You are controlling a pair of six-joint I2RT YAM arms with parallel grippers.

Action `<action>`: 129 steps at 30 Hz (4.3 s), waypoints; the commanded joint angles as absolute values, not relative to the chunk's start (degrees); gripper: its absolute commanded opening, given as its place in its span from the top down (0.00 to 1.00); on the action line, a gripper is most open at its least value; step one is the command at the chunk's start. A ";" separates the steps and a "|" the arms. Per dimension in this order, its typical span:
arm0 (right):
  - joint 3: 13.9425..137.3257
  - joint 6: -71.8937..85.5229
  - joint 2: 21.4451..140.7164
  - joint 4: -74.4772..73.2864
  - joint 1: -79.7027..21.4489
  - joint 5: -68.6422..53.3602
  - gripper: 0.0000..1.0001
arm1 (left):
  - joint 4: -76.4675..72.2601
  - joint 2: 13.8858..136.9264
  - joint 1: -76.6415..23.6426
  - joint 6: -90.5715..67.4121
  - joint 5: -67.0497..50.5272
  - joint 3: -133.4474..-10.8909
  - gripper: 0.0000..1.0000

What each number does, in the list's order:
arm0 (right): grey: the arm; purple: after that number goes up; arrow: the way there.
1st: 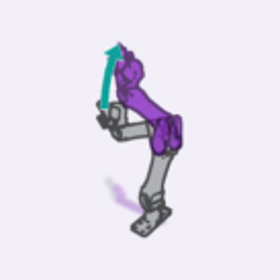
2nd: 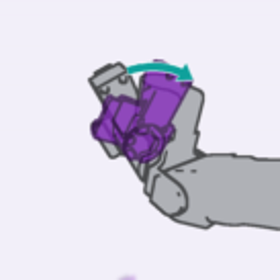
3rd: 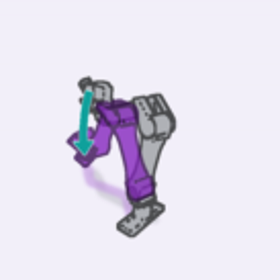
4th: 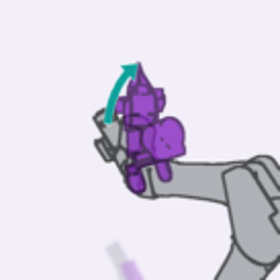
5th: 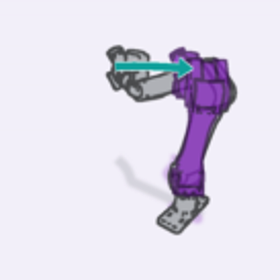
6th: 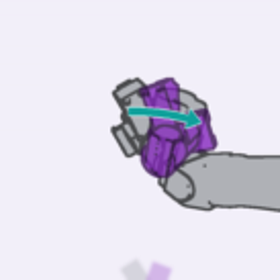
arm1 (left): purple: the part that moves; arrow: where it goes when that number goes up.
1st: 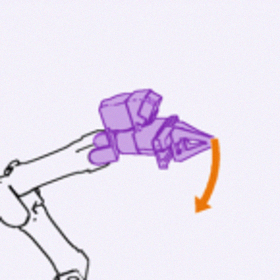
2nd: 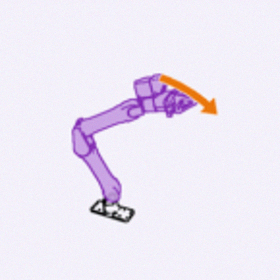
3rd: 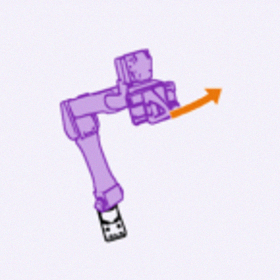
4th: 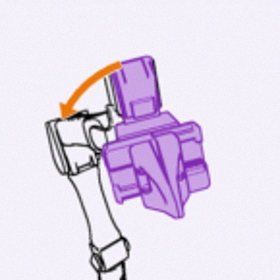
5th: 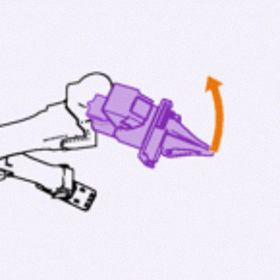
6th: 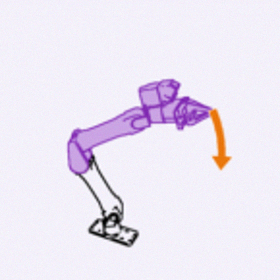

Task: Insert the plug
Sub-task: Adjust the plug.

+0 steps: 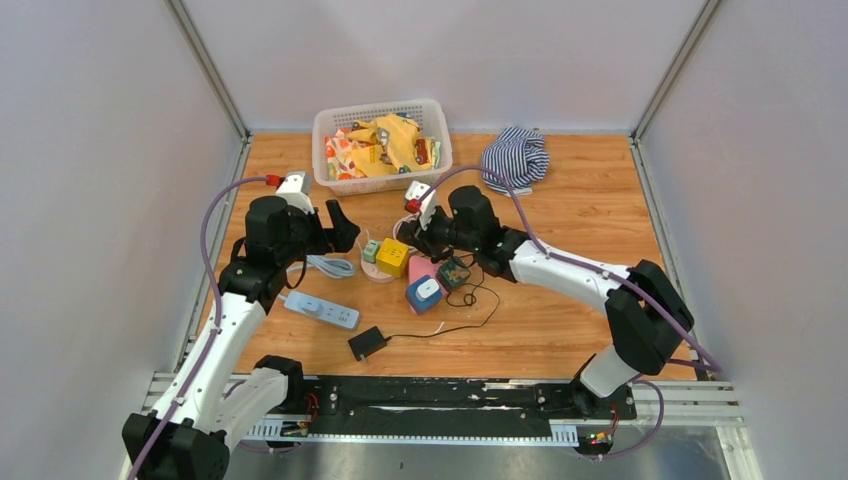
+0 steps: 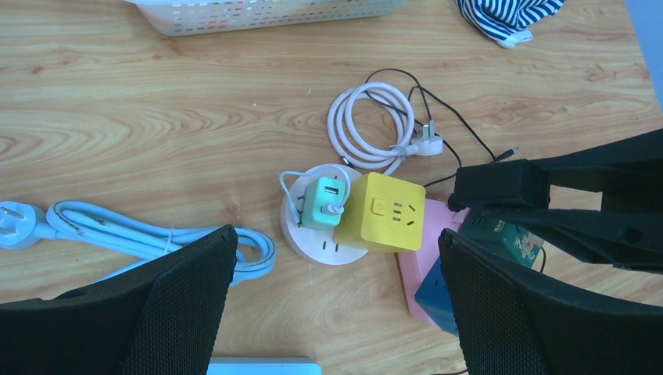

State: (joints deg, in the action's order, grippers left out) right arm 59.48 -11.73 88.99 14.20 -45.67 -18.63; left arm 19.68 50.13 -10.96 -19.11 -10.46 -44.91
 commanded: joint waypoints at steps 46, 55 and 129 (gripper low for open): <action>113.30 -99.60 121.52 -62.57 -37.28 -59.42 1.00 | 10.79 57.82 -10.63 -30.37 -26.31 -40.98 0.18; 119.49 -103.85 126.82 -68.53 -39.13 -58.19 1.00 | 11.25 60.02 -10.63 -29.10 -27.86 -41.31 0.24; 118.49 -98.61 118.06 -70.40 -35.95 -76.54 1.00 | 0.88 53.25 -15.53 -9.16 -39.15 -40.77 0.28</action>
State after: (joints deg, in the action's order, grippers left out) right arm 121.19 -99.57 120.84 -70.52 -36.25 -69.97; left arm 2.39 55.13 -14.76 -15.29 -37.32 -41.60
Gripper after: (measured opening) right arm 0.312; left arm 0.729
